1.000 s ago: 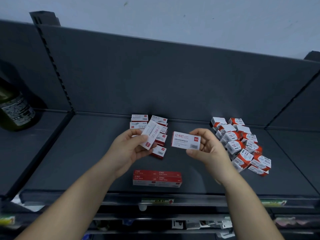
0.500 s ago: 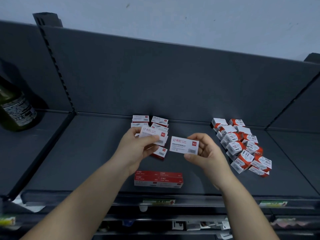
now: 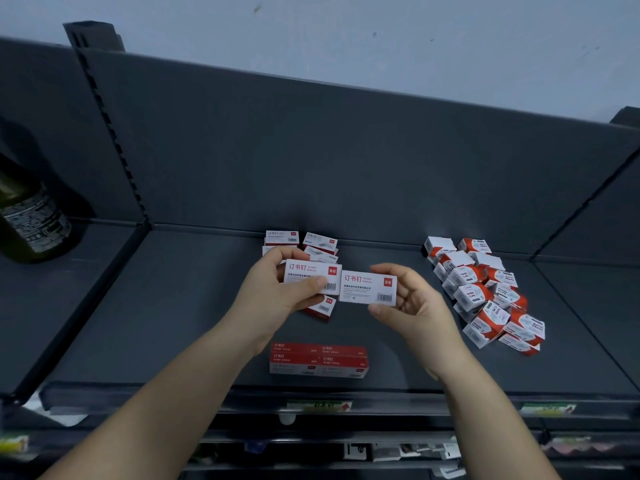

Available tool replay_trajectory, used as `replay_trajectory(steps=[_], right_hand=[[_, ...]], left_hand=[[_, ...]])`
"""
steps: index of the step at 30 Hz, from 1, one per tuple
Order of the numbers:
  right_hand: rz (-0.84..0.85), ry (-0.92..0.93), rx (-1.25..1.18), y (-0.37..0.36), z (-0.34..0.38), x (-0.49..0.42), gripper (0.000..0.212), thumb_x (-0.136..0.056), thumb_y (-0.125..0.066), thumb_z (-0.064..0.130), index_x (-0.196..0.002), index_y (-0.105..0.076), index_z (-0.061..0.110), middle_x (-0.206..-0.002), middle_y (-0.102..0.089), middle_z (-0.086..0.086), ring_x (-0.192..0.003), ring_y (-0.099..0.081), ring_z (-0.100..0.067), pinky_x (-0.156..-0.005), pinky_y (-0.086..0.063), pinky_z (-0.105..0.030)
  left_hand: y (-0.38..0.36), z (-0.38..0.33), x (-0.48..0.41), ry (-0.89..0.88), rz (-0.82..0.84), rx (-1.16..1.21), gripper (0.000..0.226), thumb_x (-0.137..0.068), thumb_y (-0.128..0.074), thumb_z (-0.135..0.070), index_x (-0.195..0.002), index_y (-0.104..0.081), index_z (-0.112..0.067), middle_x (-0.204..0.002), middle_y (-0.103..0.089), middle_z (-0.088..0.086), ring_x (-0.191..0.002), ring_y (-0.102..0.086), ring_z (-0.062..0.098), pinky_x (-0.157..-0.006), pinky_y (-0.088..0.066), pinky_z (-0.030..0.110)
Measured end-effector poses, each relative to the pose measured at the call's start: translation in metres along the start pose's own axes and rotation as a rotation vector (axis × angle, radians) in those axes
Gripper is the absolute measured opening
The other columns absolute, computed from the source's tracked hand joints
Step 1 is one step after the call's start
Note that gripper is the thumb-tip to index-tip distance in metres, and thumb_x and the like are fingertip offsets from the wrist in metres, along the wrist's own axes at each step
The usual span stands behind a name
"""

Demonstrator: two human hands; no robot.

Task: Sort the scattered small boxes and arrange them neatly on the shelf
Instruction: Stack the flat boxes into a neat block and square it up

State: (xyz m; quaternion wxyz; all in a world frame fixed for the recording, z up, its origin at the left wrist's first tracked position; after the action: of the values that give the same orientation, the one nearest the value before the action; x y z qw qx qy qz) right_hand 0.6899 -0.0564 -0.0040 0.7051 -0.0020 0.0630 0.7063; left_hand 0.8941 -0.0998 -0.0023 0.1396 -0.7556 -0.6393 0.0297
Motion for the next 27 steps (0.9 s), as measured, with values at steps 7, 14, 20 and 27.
replay_trajectory(steps=[7, 14, 20, 27], right_hand=[[0.013, 0.013, 0.161, -0.010, -0.007, -0.005, 0.043, -0.084, -0.065, -0.012, -0.111, -0.063, 0.022, -0.100, -0.072, 0.009, -0.096, -0.066, -0.003, -0.078, -0.053, -0.018], [0.068, -0.146, 0.431, -0.016, -0.039, -0.011, 0.022, -0.091, -0.066, 0.012, -0.099, -0.063, 0.032, -0.099, -0.068, 0.015, -0.092, -0.064, 0.001, -0.078, -0.053, -0.019], [0.154, -0.196, 0.563, -0.020, -0.060, -0.010, 0.022, -0.095, -0.061, 0.015, -0.105, -0.065, 0.034, -0.101, -0.066, 0.020, -0.090, -0.061, 0.010, -0.071, -0.048, -0.009], [0.212, -0.268, 0.517, -0.016, -0.070, -0.003, 0.026, -0.100, -0.052, 0.018, -0.118, -0.067, 0.029, -0.111, -0.067, 0.015, -0.098, -0.061, 0.004, -0.080, -0.043, -0.007]], left_hand=[[0.011, 0.005, -0.004, -0.068, 0.046, -0.175, 0.020, -0.082, -0.073, -0.002, -0.099, -0.069, -0.014, -0.097, -0.076, 0.003, -0.091, -0.073, 0.017, -0.079, -0.058, 0.029], [0.033, 0.034, -0.014, 0.011, 0.125, -0.516, 0.013, -0.081, -0.076, -0.006, -0.084, -0.070, -0.016, -0.091, -0.075, -0.011, -0.088, -0.070, 0.004, -0.069, -0.055, 0.018], [0.047, 0.064, -0.016, 0.004, 0.182, -0.721, 0.023, -0.087, -0.069, -0.009, -0.080, -0.064, -0.030, -0.099, -0.072, -0.013, -0.096, -0.067, 0.004, -0.083, -0.057, 0.033], [0.045, 0.075, -0.009, 0.000, 0.302, -0.694, 0.028, -0.097, -0.051, -0.006, -0.099, -0.063, -0.031, -0.103, -0.065, -0.016, -0.095, -0.059, -0.002, -0.081, -0.049, 0.020]])
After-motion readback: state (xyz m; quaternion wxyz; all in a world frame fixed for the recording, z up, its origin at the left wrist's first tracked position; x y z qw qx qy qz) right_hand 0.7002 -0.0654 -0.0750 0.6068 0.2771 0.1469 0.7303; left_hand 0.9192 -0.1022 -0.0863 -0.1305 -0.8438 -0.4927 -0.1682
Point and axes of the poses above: each hand's wrist, its own x-axis away from the middle knuckle, its own y-axis out of the back of the hand, z = x × y, the point moved 2 cm from there along -x, towards the middle knuckle
